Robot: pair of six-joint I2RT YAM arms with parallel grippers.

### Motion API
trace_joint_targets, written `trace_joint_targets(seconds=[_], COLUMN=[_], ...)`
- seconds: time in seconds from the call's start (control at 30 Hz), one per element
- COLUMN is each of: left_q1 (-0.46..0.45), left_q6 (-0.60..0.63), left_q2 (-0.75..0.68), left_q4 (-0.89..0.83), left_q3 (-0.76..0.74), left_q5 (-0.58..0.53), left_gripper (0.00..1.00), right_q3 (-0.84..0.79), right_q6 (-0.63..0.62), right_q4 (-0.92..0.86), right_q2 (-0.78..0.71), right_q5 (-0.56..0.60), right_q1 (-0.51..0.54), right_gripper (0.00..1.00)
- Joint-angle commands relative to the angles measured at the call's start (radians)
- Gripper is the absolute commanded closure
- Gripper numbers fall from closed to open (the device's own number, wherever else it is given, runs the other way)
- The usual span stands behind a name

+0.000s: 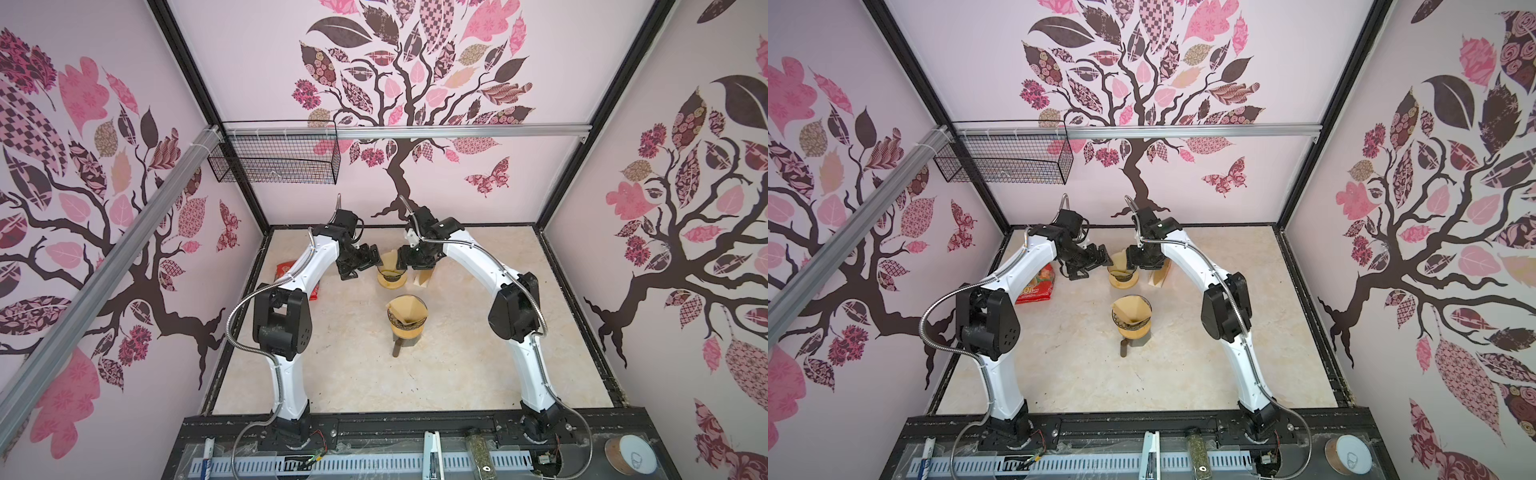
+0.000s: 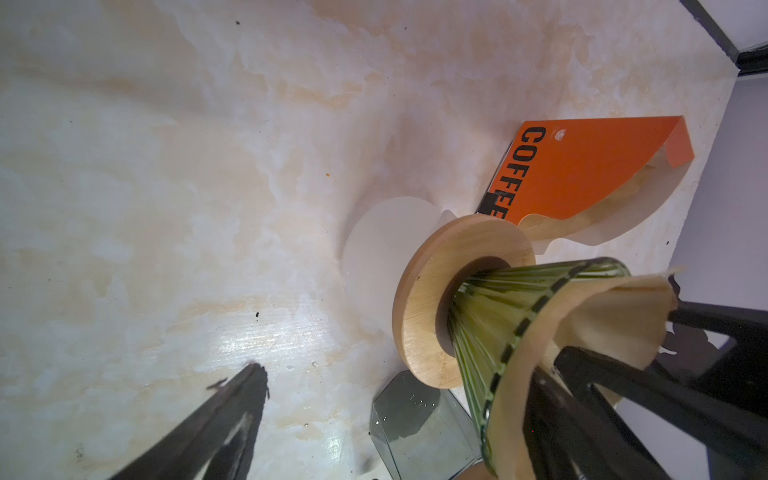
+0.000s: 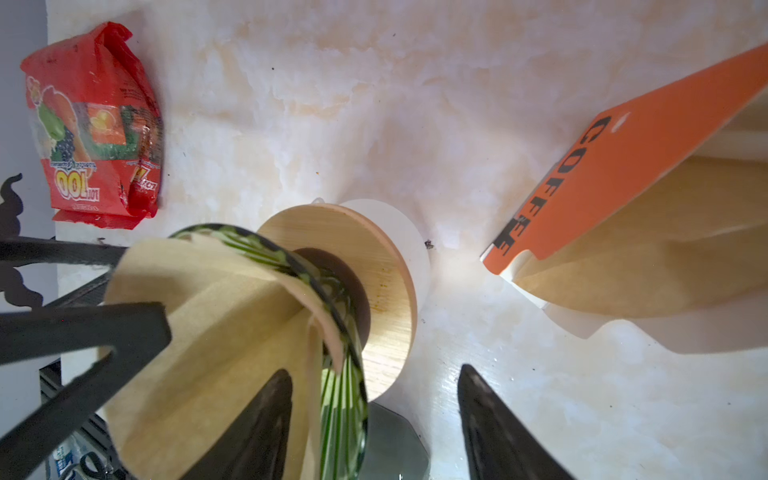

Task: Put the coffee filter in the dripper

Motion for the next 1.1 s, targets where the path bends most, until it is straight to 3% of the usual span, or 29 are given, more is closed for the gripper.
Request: trace_joint_targets(seconds=[0.0,0.3,1.07], left_q1=[0.002,-0.003,-0.005], left_q6=[0.024,0.032,0.038], left_q2=[-0.033,-0.031,-0.001], left_q4=[0.011,0.007,0.018], left_q3=[-0.029,-0.044,-0.058], left_q5=[0.014,0.017,0.013], left_gripper=[0.04,0.04,0.04], right_q3=[0.045,0.102,0.056], right_q6=[-0.004,-0.028,-0.055], right_q4=[-0.019,-0.069,-0.11], right_q2=[-0.07,-0.014,0.008], right_q5=[-0.016,-0.014,0.052], right_q1=[0.008,0.047,0.055], right_gripper=[0.33,0.31,0.34])
